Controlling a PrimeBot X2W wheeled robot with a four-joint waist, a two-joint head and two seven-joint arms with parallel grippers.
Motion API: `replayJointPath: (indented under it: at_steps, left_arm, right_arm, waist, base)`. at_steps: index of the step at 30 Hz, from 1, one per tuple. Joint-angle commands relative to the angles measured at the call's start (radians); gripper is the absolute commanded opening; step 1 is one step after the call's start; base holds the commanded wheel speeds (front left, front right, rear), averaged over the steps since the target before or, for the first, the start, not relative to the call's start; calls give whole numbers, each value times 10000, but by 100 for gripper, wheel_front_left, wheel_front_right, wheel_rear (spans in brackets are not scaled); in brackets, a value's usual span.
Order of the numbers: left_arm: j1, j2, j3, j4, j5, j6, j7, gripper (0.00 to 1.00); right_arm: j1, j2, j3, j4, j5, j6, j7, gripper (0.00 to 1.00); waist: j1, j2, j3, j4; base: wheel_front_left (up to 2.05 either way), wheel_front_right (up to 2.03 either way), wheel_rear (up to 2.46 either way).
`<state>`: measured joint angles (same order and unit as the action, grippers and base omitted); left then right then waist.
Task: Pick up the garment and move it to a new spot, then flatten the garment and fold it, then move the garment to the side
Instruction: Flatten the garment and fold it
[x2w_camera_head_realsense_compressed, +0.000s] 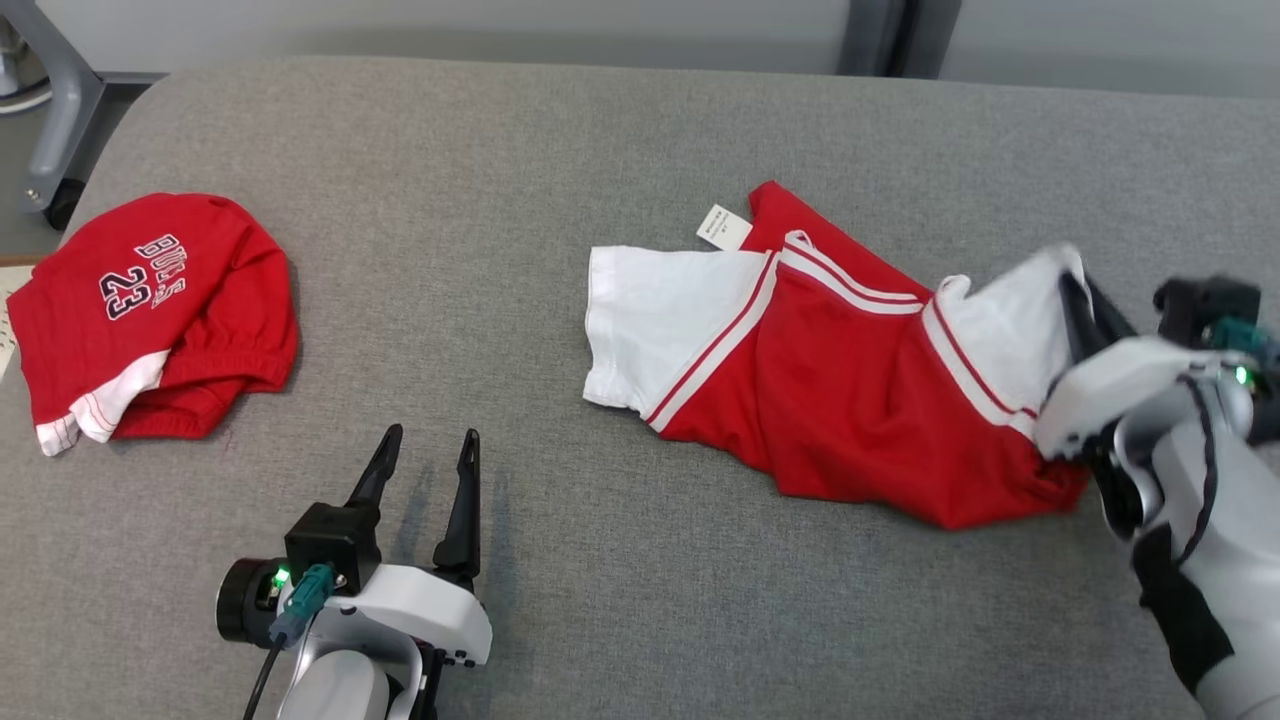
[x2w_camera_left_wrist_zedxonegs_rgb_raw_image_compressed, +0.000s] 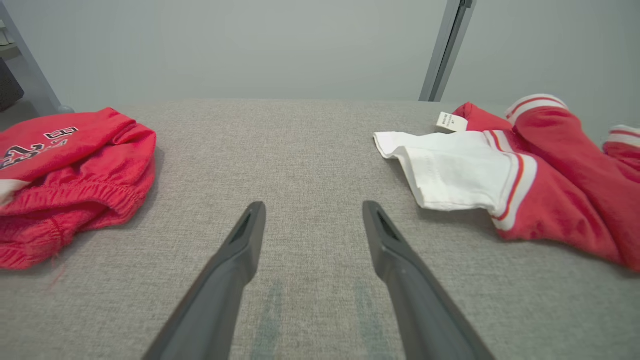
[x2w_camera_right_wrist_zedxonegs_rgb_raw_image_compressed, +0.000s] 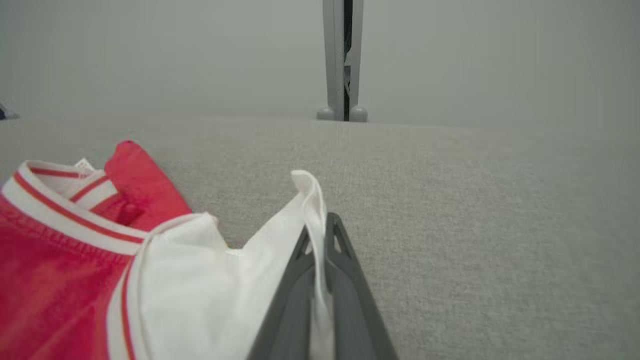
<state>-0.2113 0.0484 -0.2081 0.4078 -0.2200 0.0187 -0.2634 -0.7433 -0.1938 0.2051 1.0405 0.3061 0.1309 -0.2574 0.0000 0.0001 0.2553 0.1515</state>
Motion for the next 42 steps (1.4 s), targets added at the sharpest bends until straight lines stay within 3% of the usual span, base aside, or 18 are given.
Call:
replayJointPath:
  at_steps: [1,7,11,15,20,24,27,33,36,42]
  left_arm:
    - [79,41,25,26,-36,4,-20,100]
    - [256,42,-18,95,-139,54,-21,100]
    - [429,41,-120,160,-271,68,-20,100]
    - [567,38,-188,208,-376,104,-21,100]
    - [652,35,-379,260,-484,87,-21,100]
    - [648,39,-608,287,-549,72,-20,100]
    - [625,44,-702,307,-609,89,-20,100]
    - [749,39,-720,313,-717,257,-21,100]
    - [722,34,-686,325,-773,245,-21,100]
    - [404,41,-725,184,-705,242,-21,100]
  right_arm:
    - [-302,-39,87,-561,200,-3,-92,0]
    - [-665,192,905,-3444,1216,-1,-87,0]
    - [-1150,327,1924,-4680,1946,-1,-88,0]
    - [-1735,667,3035,-5236,2681,-1,-87,0]
    - [-2599,1280,3913,-5542,4517,-1,-88,0]
    - [-3531,1402,3873,-5744,5322,-1,-90,0]
    - [-3976,1383,3239,-5819,5357,-1,-88,0]
    - [-4417,1394,-264,-5053,4086,-1,-70,0]
    - [-3851,1383,-2158,-4335,2857,-1,-67,0]
    - [-1788,622,-4386,-3056,629,-1,-71,0]
  waist:
    - [0,-1,-157,38]
    - [0,-1,-611,224]
    - [0,-1,-915,448]
    - [0,-1,-1201,736]
    - [0,-1,-1362,1116]
    - [0,-1,-1305,1425]
    - [0,-1,-1237,1537]
    - [0,-1,-1058,1364]
    - [0,-1,-972,1057]
    - [0,-1,-656,424]
  base:
    - [0,0,0]
    - [0,0,0]
    - [0,0,0]
    - [0,0,0]
    - [0,0,0]
    - [0,0,0]
    - [0,0,0]
    - [0,0,0]
    - [0,0,0]
    - [0,0,0]
